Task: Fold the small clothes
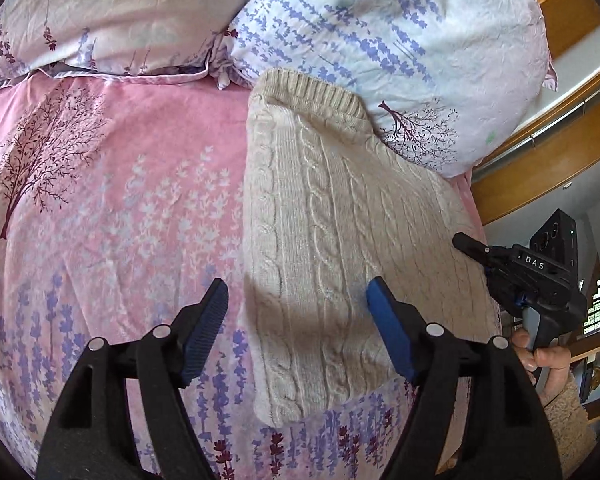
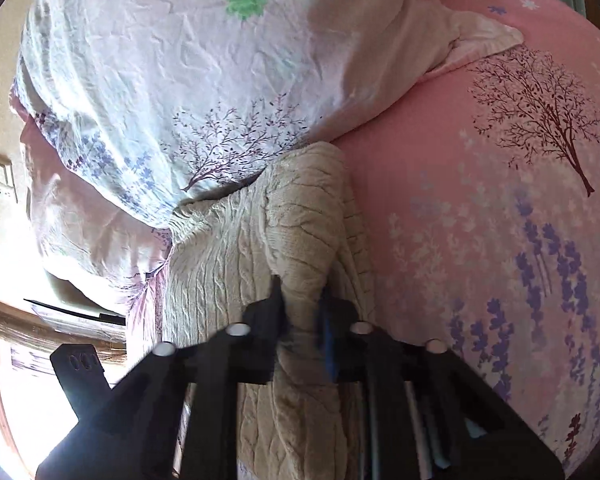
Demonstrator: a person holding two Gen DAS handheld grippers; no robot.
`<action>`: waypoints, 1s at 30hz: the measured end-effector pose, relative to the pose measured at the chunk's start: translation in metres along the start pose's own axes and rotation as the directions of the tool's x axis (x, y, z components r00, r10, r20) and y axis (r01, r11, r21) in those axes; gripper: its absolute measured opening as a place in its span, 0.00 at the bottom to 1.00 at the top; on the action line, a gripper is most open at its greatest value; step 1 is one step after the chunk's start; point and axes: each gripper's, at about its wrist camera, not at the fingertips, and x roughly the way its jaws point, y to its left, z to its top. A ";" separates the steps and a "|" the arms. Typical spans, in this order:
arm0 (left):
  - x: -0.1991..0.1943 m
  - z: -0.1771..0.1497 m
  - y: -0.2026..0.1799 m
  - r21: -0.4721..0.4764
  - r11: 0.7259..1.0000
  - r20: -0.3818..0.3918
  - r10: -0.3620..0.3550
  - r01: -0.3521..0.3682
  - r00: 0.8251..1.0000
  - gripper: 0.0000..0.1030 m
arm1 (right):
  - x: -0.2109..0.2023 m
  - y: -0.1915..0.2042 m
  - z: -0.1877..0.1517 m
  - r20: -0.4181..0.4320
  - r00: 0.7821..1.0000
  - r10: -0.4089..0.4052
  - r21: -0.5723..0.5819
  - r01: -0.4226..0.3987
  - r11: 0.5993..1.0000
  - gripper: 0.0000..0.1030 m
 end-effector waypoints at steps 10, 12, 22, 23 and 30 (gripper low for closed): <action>0.006 -0.007 -0.028 0.103 0.995 -0.013 -0.005 0.006 1.000 0.70 | -0.020 0.015 -0.002 0.145 0.982 -0.124 -0.118 0.142 0.983 0.09; 0.005 -0.009 -0.030 0.114 0.993 -0.016 0.001 0.001 1.000 0.70 | -0.019 0.012 -0.004 0.153 0.978 -0.144 -0.122 0.164 0.979 0.09; 0.019 -0.024 -0.028 0.086 0.996 -0.076 0.004 0.003 0.997 0.70 | 0.004 -0.008 -0.002 0.063 0.974 -0.219 -0.093 0.224 0.970 0.11; 0.018 -0.024 -0.026 0.082 0.997 -0.073 0.001 0.005 0.997 0.70 | -0.004 -0.008 -0.001 0.060 0.980 -0.188 -0.073 0.192 0.979 0.12; 0.009 -0.018 -0.014 0.022 0.999 -0.048 -0.026 0.027 0.998 0.67 | -0.043 -0.023 -0.027 0.016 0.998 -0.061 0.007 0.061 0.998 0.53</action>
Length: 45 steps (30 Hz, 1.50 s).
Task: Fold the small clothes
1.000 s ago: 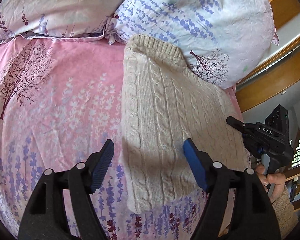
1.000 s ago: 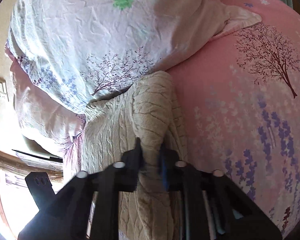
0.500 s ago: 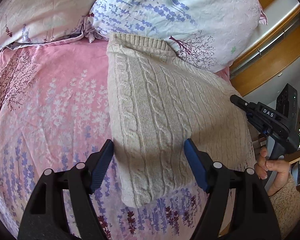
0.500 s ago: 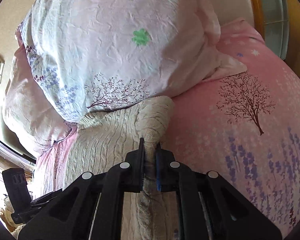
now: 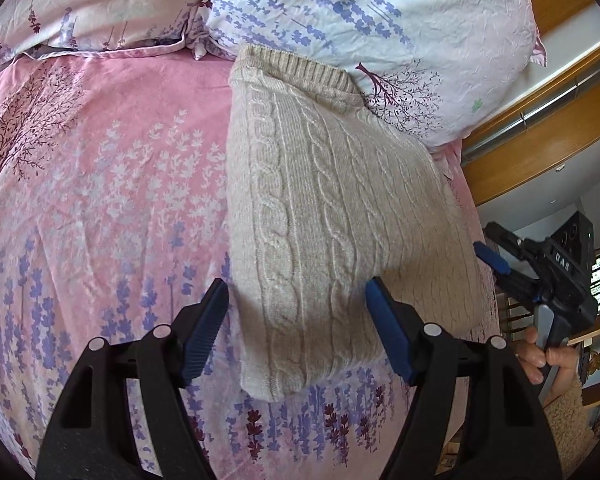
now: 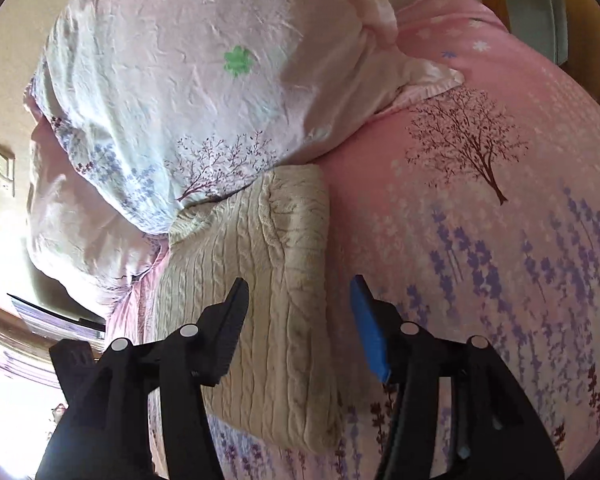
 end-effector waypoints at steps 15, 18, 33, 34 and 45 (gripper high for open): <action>-0.003 -0.004 0.000 -0.017 1.000 -0.015 -0.011 0.011 1.000 0.59 | -0.027 0.024 -0.017 0.096 0.994 -0.054 -0.162 0.070 0.984 0.11; 0.000 -0.008 0.001 -0.019 1.000 -0.029 -0.001 0.001 1.000 0.59 | -0.004 0.007 -0.030 0.024 0.990 -0.139 -0.166 0.141 0.976 0.11; 0.008 -0.002 0.004 -0.004 1.000 -0.029 0.017 -0.017 0.999 0.62 | 0.005 -0.010 -0.039 0.043 0.981 -0.191 -0.168 0.196 0.966 0.33; 0.005 0.000 0.006 -0.015 1.000 -0.019 0.010 -0.010 1.000 0.66 | 0.000 -0.010 -0.036 0.052 0.981 -0.188 -0.164 0.194 0.967 0.43; -0.007 0.044 0.025 -0.129 0.988 0.058 -0.078 0.085 0.995 0.85 | 0.002 -0.019 0.013 0.024 0.999 -0.032 -0.008 0.033 0.999 0.66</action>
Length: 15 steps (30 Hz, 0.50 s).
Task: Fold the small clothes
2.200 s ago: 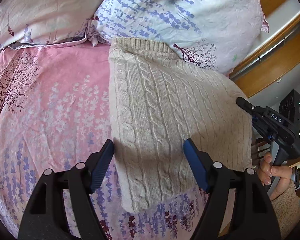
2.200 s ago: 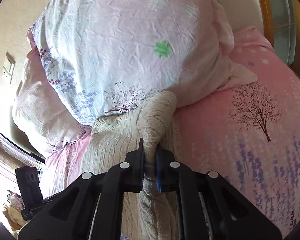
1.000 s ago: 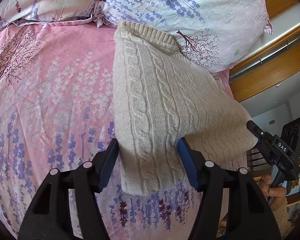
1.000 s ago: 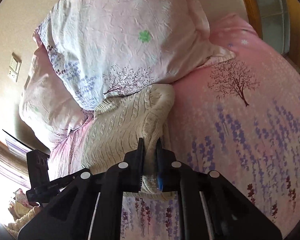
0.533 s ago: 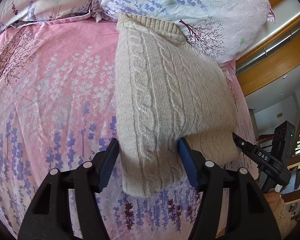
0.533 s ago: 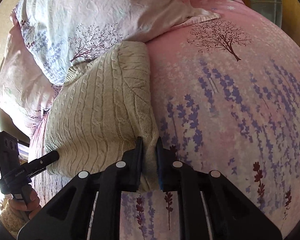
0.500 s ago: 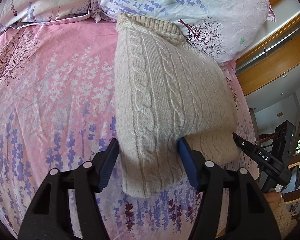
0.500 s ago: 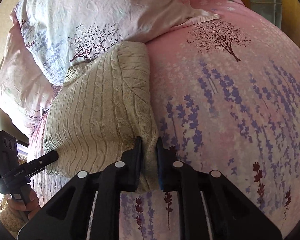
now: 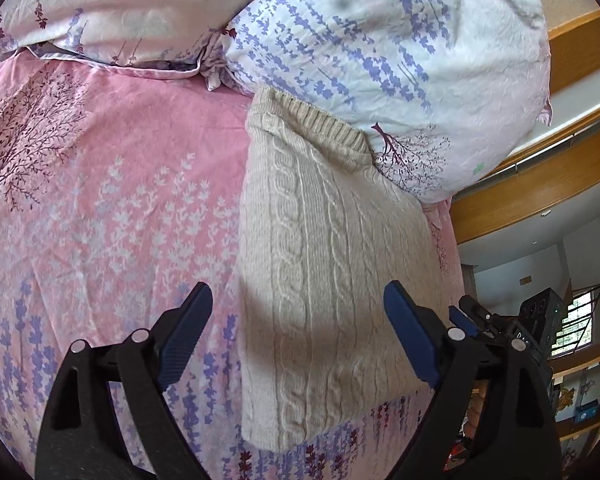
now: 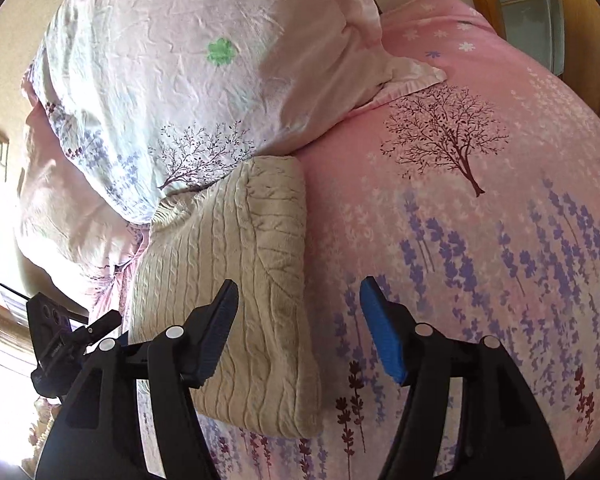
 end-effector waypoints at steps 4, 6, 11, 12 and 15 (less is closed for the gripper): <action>0.011 0.014 0.002 -0.013 1.000 -0.027 0.006 -0.007 1.000 0.86 | 0.020 -0.007 0.017 -0.064 0.996 0.059 0.107 -0.052 0.993 0.79; 0.017 0.020 0.002 -0.015 1.000 -0.041 0.012 -0.013 0.999 0.86 | 0.028 -0.008 0.021 -0.092 0.994 0.065 0.130 -0.053 0.990 0.79; 0.030 0.026 -0.003 -0.012 1.000 -0.080 -0.004 0.003 0.997 0.85 | 0.044 -0.002 0.025 -0.132 0.986 0.100 0.120 -0.084 0.989 0.79; 0.036 0.026 -0.005 -0.009 1.000 -0.089 -0.002 0.001 0.996 0.85 | 0.047 -0.001 0.024 -0.144 0.984 0.107 0.119 -0.090 0.989 0.79; 0.047 0.027 -0.010 0.004 1.000 -0.110 0.003 -0.002 0.994 0.82 | 0.055 0.003 0.021 -0.170 0.977 0.128 0.109 -0.110 0.988 0.78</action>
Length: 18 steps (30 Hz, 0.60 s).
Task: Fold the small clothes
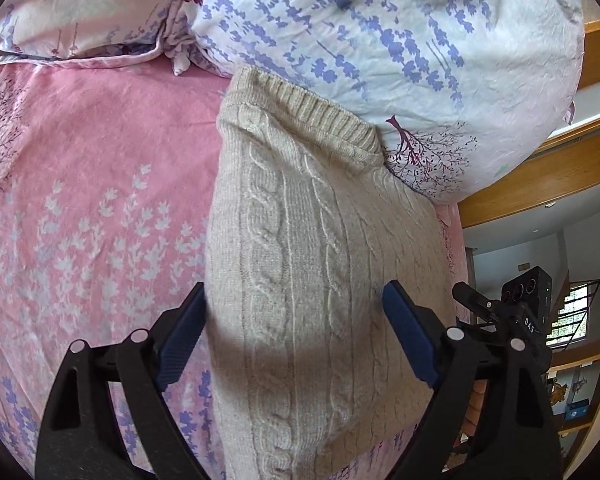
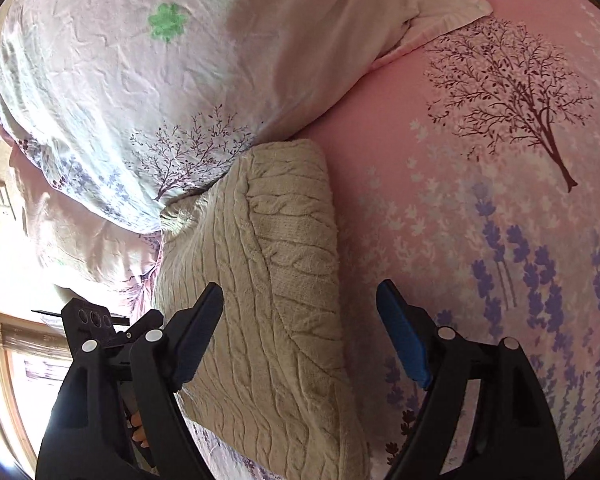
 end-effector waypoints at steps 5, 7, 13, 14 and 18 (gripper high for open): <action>0.008 -0.003 -0.014 0.061 0.997 0.009 0.054 -0.054 0.999 0.81 | 0.010 0.005 -0.006 -0.031 0.999 0.040 -0.025 -0.041 0.999 0.76; 0.009 -0.002 -0.014 0.069 0.996 0.008 0.062 -0.063 0.998 0.81 | 0.017 0.007 -0.009 -0.052 0.996 0.076 -0.021 -0.077 0.997 0.74; 0.017 -0.001 -0.030 0.114 0.986 0.018 0.123 -0.124 0.992 0.78 | 0.026 0.012 -0.014 -0.059 0.994 0.091 -0.025 -0.093 0.995 0.60; 0.019 -0.001 -0.032 0.114 0.985 0.019 0.125 -0.126 0.992 0.77 | 0.026 0.009 -0.014 -0.060 0.993 0.097 -0.018 -0.098 0.995 0.58; 0.019 -0.005 -0.037 0.134 0.980 0.029 0.145 -0.147 0.989 0.75 | 0.024 -0.003 -0.016 -0.047 0.989 0.137 0.039 -0.135 0.990 0.50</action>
